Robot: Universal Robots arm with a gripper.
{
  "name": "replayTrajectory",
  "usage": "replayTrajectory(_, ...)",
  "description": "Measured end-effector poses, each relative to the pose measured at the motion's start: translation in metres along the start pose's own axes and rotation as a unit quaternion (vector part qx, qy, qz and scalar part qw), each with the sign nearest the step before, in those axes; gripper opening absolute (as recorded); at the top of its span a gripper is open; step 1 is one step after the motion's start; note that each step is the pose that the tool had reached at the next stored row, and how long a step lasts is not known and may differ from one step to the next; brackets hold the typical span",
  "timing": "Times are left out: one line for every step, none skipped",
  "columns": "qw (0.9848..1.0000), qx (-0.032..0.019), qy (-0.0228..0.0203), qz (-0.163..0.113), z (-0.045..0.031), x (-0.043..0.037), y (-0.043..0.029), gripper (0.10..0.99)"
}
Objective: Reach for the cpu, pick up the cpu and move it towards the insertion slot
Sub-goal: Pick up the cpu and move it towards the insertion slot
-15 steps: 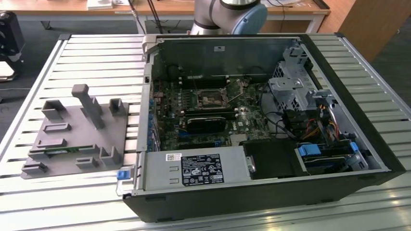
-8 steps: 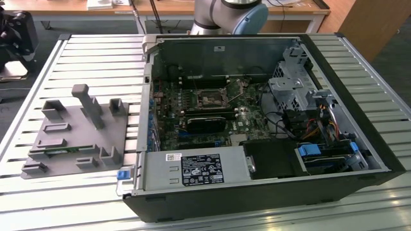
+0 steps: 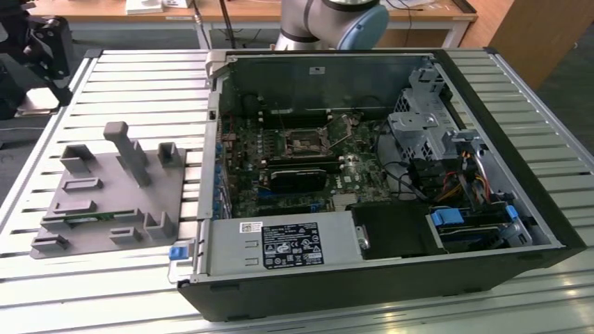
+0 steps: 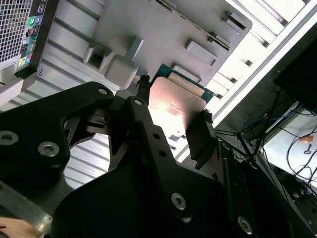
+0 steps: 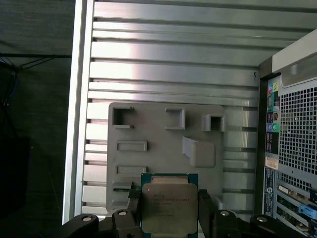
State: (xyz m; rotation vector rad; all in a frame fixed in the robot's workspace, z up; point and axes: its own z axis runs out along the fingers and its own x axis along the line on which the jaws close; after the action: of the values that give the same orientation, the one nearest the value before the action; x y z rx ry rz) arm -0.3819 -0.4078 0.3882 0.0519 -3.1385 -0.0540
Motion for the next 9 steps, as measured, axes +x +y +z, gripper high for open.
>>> replayTrajectory(1.0,0.0,0.0,0.0,0.0,-0.0019,-0.0001,0.541)
replayTrajectory(1.0,0.0,0.0,0.0,0.0,-0.0038,-0.0001,0.541)
replayTrajectory(1.0,0.0,0.0,0.0,0.0,-0.0057,-0.0002,0.541)
replayTrajectory(1.0,0.0,0.0001,0.0,-0.0001,-0.0078,-0.0003,0.541)
replayTrajectory(1.0,0.0,0.0,0.0,0.0,-0.0095,-0.0003,0.541)
replayTrajectory(1.0,0.0,0.0,0.0,-0.0001,-0.0115,-0.0004,0.541)
replayTrajectory(1.0,0.0,0.0,0.0,0.0,-0.0134,-0.0004,0.541)
replayTrajectory(1.0,0.0,0.0,0.0,0.0,-0.0154,-0.0005,0.541)
replayTrajectory(1.0,0.0,0.0,0.0,0.0,-0.0172,-0.0006,0.541)
